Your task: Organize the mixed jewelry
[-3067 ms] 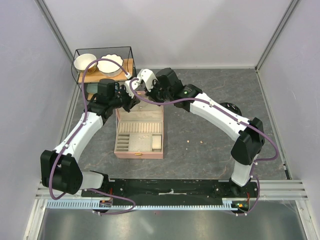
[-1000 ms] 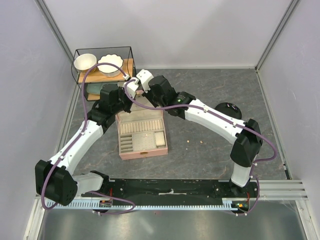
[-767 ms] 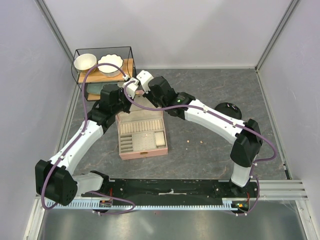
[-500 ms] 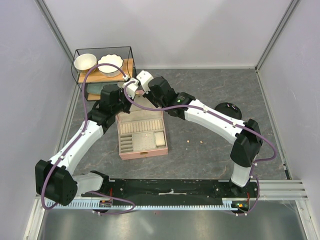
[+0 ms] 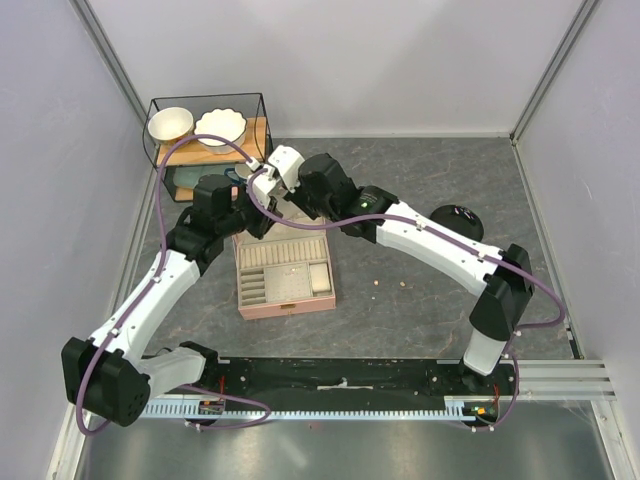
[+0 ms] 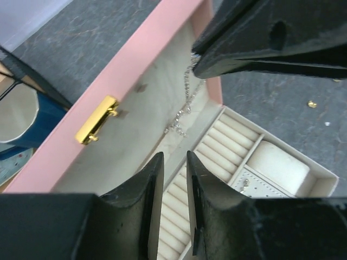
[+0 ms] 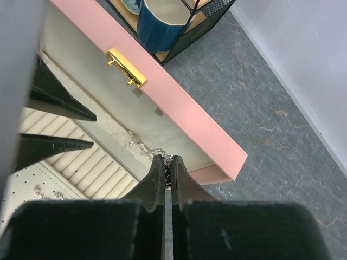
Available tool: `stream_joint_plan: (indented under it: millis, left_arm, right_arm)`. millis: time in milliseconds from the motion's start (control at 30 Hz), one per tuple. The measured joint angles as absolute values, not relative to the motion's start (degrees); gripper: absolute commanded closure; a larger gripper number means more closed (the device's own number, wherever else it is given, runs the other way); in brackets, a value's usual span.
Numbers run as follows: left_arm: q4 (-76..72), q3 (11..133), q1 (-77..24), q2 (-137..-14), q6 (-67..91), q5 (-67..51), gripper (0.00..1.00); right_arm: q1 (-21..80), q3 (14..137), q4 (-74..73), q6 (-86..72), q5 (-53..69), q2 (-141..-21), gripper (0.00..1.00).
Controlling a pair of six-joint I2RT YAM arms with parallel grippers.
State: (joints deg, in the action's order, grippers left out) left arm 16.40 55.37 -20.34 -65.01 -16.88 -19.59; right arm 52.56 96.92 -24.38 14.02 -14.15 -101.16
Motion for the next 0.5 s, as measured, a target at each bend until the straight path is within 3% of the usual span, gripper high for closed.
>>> stream_joint_plan:
  millis: [500]
  left_arm:
    - [13.2,55.4,-20.4,-65.1,-16.5,-29.2,0.66]
  right_arm:
    - [52.6,96.9,-25.3,14.6,-10.5,-99.2,1.00]
